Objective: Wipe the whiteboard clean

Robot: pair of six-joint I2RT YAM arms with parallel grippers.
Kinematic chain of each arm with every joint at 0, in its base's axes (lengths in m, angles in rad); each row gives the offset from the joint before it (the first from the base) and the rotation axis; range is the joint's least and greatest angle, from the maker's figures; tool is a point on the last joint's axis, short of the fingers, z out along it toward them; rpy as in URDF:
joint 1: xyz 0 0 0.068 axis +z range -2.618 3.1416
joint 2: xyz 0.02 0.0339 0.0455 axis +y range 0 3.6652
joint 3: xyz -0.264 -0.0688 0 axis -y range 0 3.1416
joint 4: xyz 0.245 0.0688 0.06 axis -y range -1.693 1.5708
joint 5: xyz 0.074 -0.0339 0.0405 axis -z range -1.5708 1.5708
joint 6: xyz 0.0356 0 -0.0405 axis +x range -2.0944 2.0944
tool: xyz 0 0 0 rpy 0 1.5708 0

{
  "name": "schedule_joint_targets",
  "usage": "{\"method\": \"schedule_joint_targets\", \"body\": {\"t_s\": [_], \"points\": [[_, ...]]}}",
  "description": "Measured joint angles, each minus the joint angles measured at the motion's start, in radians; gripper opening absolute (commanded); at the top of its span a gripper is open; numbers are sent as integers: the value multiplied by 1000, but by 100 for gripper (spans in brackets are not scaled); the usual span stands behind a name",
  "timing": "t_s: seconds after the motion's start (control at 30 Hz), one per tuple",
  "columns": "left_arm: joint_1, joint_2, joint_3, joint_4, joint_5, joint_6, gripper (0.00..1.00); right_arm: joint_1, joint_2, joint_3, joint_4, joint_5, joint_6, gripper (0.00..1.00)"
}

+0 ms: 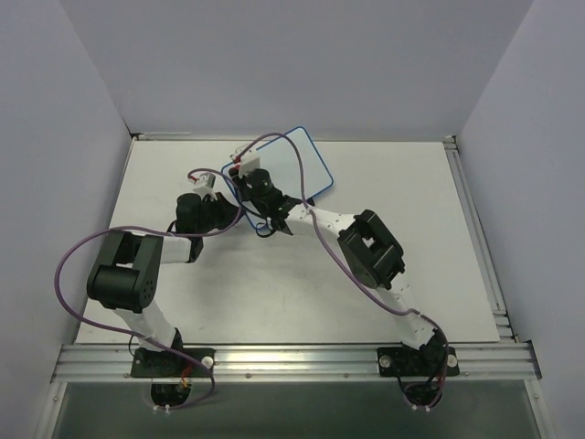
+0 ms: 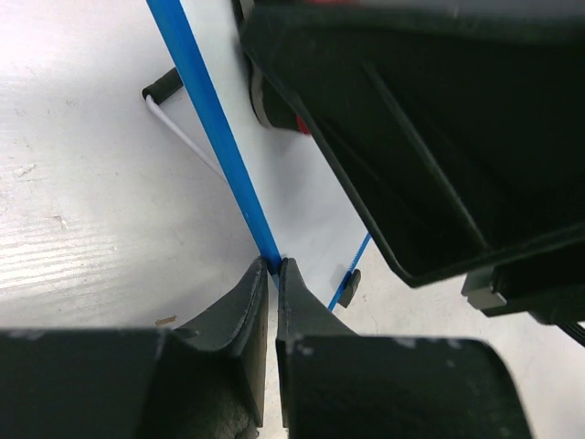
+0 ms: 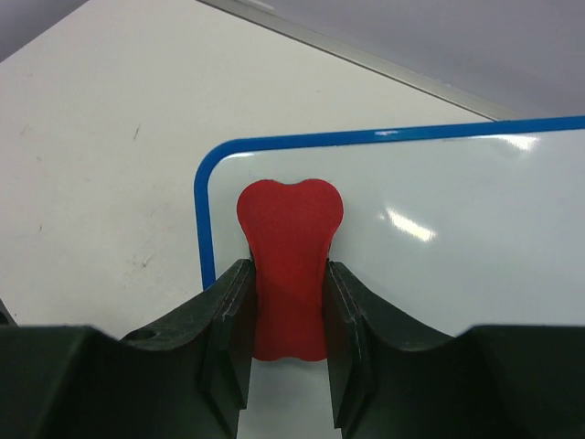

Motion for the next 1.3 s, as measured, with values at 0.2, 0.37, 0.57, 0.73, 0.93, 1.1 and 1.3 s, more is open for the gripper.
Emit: {"method": "schedule_joint_targets", "body": {"t_s": [0.2, 0.37, 0.57, 0.73, 0.93, 1.1, 1.3], "points": [[0, 0, 0, 0, 0, 0, 2, -1, -55, -123, 35, -3, 9, 7], [0, 0, 0, 0, 0, 0, 3, 6, -96, -228, 86, -8, 37, 7], [0, 0, 0, 0, 1, 0, 2, 23, -143, -359, 151, -7, 77, 7], [0, 0, 0, 0, 1, 1, 2, 37, -170, -439, 184, -6, 106, 7], [0, 0, 0, -1, 2, 3, 2, 59, -187, -507, 221, 16, 132, 6], [0, 0, 0, -2, 4, 4, 3, 70, -203, -565, 254, 34, 164, 6], [0, -2, 0, 1, 6, 5, 2, 63, -231, -615, 234, 34, 188, 6]]}}
